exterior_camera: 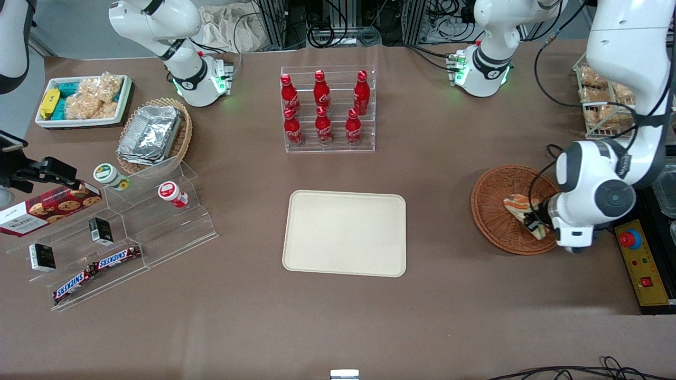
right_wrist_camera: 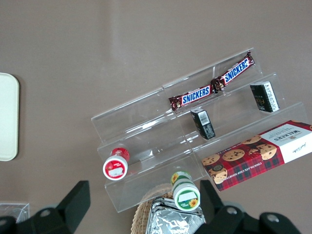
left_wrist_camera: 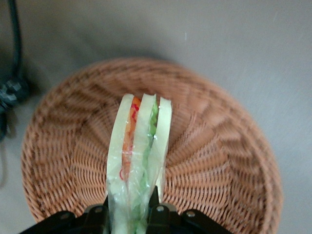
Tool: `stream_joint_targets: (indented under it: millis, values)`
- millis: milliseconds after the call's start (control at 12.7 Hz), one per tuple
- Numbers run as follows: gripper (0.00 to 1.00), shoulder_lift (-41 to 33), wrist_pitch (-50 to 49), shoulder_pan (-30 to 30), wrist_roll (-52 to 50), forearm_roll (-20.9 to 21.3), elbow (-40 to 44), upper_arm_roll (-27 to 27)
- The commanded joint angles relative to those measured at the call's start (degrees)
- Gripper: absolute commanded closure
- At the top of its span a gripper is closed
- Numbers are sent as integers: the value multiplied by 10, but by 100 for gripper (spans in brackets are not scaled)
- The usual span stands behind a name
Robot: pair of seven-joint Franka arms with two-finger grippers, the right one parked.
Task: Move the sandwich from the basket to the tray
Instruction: 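Lift the sandwich out of the basket and carry it toward the tray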
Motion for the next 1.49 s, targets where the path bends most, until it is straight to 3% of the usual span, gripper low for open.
stream_joint_targets:
  millis: [0,157,472,629,1101,1416]
  values:
    - [100,-13,-67,8,37,-8,79,-4]
    - [100,-7,-130,8,66,-73,166,-4]
    - [100,-7,-221,-28,149,-83,297,-33]
    - [100,26,-212,-59,143,-80,313,-78]
    - [100,145,-72,-212,83,-75,324,-80]
    - [100,187,-60,-281,71,-73,321,-79]
